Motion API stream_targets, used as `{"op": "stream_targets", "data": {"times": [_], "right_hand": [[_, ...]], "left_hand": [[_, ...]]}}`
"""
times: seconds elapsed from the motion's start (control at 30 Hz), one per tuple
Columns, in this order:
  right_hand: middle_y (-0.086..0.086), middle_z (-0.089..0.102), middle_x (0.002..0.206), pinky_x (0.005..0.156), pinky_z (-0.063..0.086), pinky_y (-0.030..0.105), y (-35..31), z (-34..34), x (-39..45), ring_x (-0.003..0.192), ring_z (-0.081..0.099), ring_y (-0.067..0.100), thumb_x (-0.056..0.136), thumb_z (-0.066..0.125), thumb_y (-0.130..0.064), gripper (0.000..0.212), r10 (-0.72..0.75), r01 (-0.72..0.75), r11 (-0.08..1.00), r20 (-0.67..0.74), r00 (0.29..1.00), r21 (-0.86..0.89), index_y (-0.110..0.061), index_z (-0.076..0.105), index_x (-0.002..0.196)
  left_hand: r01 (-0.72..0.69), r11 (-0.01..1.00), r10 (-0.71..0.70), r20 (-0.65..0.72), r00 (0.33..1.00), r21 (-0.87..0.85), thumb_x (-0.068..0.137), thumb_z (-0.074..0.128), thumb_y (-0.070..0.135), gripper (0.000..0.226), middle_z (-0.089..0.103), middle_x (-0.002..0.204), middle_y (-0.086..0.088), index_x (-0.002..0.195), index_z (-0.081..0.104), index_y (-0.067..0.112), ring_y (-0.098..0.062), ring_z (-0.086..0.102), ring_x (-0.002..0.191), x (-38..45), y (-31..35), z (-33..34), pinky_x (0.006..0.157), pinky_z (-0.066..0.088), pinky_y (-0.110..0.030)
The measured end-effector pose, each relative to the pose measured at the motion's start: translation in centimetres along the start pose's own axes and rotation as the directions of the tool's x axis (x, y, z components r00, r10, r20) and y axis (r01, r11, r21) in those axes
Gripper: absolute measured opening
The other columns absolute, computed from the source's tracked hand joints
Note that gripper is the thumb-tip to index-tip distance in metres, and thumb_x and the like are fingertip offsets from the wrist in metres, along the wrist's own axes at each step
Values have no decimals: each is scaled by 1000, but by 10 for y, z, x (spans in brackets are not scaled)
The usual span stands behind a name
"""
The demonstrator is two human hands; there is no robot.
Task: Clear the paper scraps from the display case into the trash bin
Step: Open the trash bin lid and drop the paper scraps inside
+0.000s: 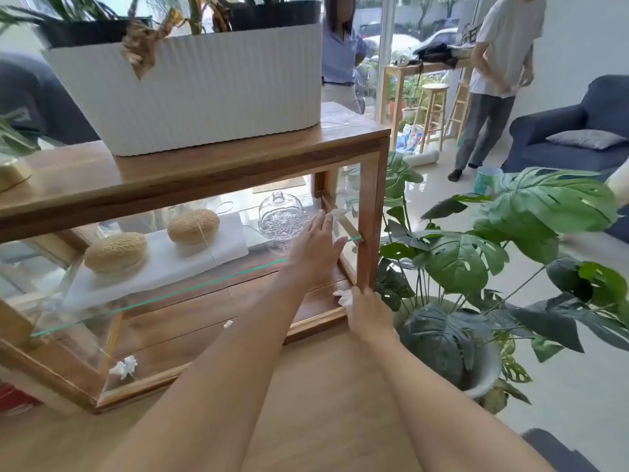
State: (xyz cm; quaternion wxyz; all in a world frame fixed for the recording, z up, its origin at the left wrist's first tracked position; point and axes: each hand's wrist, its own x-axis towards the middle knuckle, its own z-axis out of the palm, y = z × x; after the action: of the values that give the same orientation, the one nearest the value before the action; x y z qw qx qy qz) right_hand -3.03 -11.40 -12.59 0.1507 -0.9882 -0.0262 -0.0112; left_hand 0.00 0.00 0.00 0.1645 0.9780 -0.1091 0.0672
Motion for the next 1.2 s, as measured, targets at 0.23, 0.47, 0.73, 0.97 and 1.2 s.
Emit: {"op": "stream_targets", "data": {"times": [0.23,0.47,0.73,0.97,1.2], "right_hand": [[8,68,111,79,54,33,1,8,17,101,68,26,97,43,-10,23,28,-30,998,-37,999,-54,-10,59,114],[7,71,105,80,52,34,11,25,21,99,67,26,100,43,-21,29,10,-5,997,-78,997,72,-14,64,118],[10,66,106,83,54,35,7,27,18,102,66,27,97,42,-4,31,-25,35,995,-96,995,98,-13,61,119],[14,65,113,84,53,37,8,15,-4,101,65,32,94,45,-4,26,-72,80,986,-55,996,144,-7,53,119],[15,64,115,84,51,39,17,-7,-41,101,63,33,92,41,4,40,-88,110,981,-137,987,161,-7,53,129]], "left_hand": [[50,991,-50,2,999,-126,102,39,26,51,26,156,-14,146,28,3,-30,28,143,31,10,-8,115,27,-40],[45,997,-48,-47,998,-70,96,53,19,42,61,127,-20,136,50,7,-36,58,116,38,3,-1,96,46,-41],[104,995,-103,-168,980,-4,87,51,1,23,71,90,-20,94,72,6,-38,67,90,40,-3,2,71,51,-35],[97,995,-89,-251,964,20,89,48,-4,28,71,100,-22,106,69,2,-39,65,99,23,-9,-12,85,50,-39],[46,999,-42,-272,961,8,89,48,2,19,70,86,-23,90,66,0,-40,65,85,-11,-8,-11,75,50,-40]]}}
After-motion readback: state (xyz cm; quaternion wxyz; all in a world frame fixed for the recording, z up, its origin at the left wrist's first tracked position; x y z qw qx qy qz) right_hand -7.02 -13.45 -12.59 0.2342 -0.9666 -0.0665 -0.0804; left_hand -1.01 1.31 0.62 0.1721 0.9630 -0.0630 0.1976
